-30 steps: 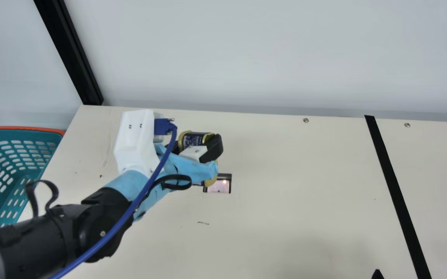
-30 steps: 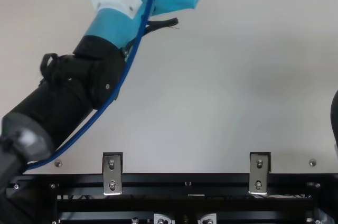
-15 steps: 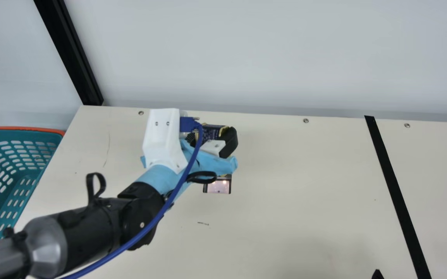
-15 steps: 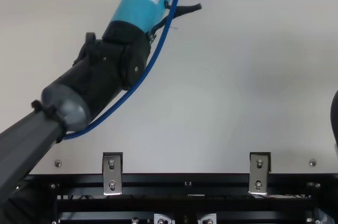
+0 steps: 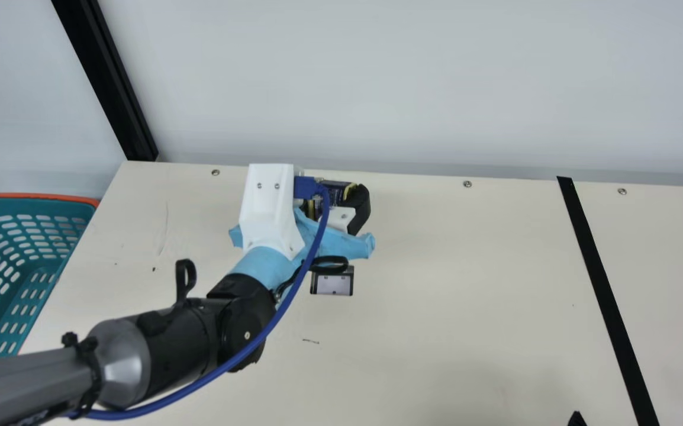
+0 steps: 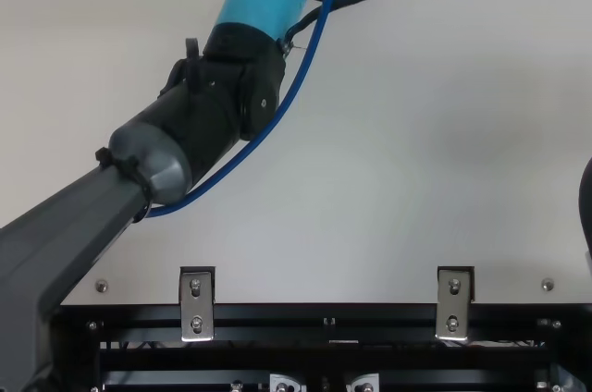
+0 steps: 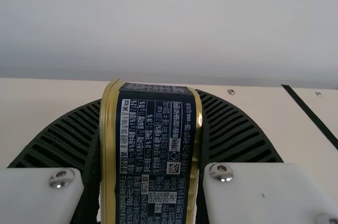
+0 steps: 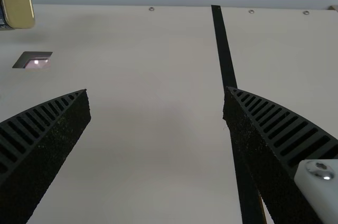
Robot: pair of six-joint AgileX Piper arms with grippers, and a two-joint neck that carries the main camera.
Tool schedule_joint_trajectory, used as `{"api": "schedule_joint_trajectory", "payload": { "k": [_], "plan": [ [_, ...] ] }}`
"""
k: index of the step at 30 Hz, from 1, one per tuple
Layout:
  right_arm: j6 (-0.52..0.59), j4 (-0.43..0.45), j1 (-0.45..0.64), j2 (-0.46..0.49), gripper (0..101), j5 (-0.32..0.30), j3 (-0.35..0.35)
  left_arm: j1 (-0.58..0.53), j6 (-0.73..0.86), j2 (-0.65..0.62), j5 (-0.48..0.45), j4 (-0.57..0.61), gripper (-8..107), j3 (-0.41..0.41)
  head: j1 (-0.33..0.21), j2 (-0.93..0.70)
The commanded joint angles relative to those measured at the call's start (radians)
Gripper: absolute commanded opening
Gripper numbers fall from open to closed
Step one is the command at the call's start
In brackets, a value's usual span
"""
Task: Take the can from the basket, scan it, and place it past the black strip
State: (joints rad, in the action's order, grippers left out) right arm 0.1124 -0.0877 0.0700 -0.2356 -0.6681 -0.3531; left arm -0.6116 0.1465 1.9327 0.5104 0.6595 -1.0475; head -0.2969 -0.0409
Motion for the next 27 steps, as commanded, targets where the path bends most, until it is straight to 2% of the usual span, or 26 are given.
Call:
{"api": "schedule_joint_trajectory", "payload": {
  "k": [1, 6, 13, 21, 27],
  "plan": [
    [0.000, 0.000, 0.000, 0.000, 101, 0.000, 0.000, 0.002, 0.001, 0.005, 0.004, 0.003, 10, -0.001, -0.009, 0.010],
    [0.000, 0.000, 0.000, 0.000, 101, 0.000, 0.000, 0.003, -0.004, -0.004, -0.034, -0.002, 10, 0.007, -0.009, 0.010],
    [0.000, 0.000, 0.000, 0.000, 101, 0.000, 0.000, 0.010, 0.010, -0.090, -0.176, -0.045, 10, 0.041, -0.009, 0.010],
    [0.000, 0.000, 0.000, 0.000, 101, 0.000, 0.000, 0.056, 0.103, -0.214, -0.406, -0.084, 10, 0.064, -0.009, 0.010],
    [0.000, 0.000, 0.000, 0.000, 101, 0.000, 0.000, 0.092, 0.164, -0.287, -0.629, -0.168, 10, 0.068, -0.009, 0.010]
  ]
}}
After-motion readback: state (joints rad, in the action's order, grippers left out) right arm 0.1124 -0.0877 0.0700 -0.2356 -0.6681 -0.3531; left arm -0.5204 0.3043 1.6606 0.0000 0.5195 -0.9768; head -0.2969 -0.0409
